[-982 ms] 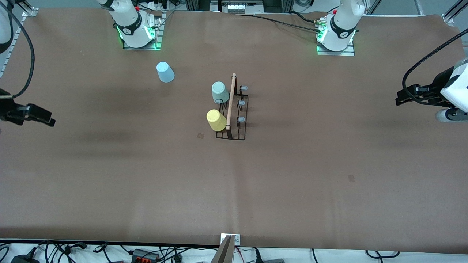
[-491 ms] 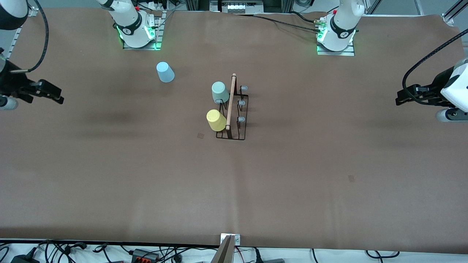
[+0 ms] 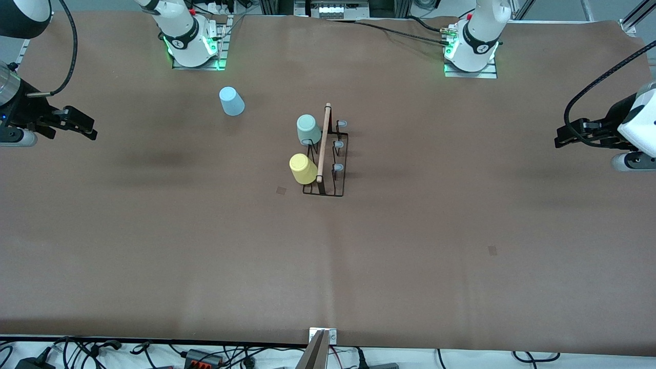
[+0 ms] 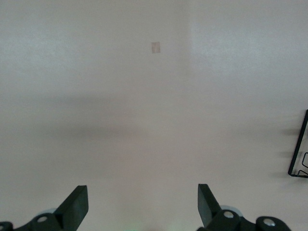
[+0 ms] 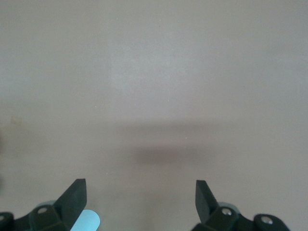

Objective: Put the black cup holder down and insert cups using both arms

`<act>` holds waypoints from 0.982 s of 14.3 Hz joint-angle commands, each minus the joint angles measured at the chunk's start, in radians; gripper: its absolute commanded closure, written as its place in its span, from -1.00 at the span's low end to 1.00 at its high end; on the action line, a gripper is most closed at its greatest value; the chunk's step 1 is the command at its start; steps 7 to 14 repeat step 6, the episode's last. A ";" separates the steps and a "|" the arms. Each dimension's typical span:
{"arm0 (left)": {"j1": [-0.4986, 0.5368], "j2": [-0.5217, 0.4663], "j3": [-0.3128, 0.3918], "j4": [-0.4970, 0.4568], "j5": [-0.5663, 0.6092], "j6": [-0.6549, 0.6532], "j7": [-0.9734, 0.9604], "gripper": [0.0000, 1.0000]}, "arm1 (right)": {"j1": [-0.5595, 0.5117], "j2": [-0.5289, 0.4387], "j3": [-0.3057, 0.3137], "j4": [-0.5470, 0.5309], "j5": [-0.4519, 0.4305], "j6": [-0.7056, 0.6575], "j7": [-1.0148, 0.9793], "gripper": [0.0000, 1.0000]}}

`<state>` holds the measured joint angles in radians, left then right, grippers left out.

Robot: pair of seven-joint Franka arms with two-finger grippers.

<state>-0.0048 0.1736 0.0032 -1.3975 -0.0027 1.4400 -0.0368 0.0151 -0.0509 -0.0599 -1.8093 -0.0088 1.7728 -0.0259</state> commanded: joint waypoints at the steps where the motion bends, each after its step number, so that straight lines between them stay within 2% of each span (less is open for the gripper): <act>1: 0.000 -0.022 0.006 -0.023 -0.025 0.000 -0.009 -1.00 | -0.009 -0.021 0.008 -0.007 -0.004 0.010 -0.016 -1.00; 14: -0.001 -0.022 0.006 -0.023 -0.023 0.000 -0.018 -1.00 | -0.007 -0.026 0.009 -0.002 -0.005 0.000 -0.017 -1.00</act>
